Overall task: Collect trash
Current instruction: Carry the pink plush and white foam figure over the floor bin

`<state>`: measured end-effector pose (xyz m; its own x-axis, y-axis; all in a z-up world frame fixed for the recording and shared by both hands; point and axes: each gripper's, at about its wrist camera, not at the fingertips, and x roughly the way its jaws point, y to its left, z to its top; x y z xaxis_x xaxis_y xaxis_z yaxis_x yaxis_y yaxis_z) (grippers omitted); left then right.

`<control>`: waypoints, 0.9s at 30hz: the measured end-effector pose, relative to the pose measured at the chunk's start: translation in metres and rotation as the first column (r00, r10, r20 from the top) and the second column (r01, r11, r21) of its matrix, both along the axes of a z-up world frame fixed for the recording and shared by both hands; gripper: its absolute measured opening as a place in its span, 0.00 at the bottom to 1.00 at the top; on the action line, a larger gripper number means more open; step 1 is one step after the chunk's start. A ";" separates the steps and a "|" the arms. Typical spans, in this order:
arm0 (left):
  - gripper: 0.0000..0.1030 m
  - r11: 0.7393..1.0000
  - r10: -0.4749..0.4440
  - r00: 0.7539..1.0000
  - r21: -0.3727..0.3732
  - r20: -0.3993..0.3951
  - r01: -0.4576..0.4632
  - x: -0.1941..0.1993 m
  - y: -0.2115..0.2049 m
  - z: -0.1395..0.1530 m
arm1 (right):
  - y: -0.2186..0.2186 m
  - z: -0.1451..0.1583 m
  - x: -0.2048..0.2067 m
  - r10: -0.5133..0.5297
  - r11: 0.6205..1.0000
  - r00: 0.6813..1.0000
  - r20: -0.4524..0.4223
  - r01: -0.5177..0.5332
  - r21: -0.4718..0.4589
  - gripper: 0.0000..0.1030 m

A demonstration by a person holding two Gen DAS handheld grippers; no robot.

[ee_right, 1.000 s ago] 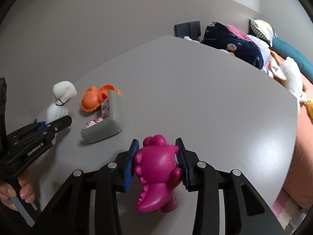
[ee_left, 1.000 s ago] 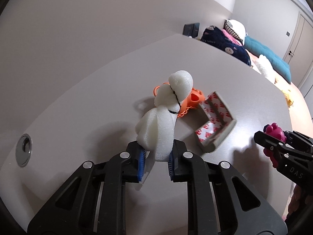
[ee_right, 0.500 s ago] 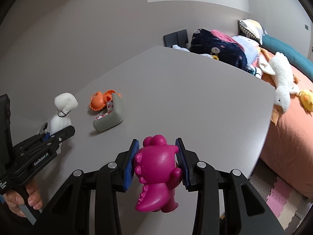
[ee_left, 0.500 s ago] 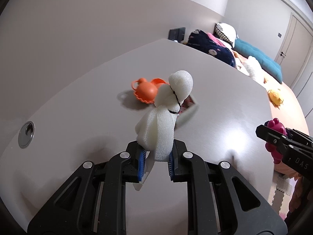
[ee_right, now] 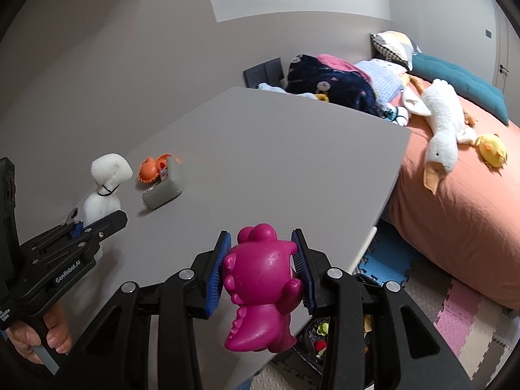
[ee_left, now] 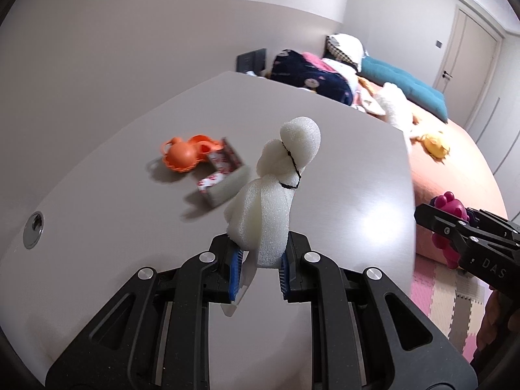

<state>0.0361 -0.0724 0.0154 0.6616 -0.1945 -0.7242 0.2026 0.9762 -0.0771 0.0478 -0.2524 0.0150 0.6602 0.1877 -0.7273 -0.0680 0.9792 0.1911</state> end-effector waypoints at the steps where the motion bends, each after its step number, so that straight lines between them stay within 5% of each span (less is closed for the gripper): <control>1: 0.17 1.000 -0.009 1.000 0.001 0.002 0.009 -0.002 -0.005 0.001 | -0.004 0.001 -0.003 -0.006 1.000 1.000 0.002 0.006 0.001 0.39; 27: 0.17 0.972 -0.235 0.972 0.029 0.004 0.235 -0.029 -0.121 0.005 | -0.098 0.014 -0.062 -0.180 0.984 0.983 0.033 0.180 0.011 0.39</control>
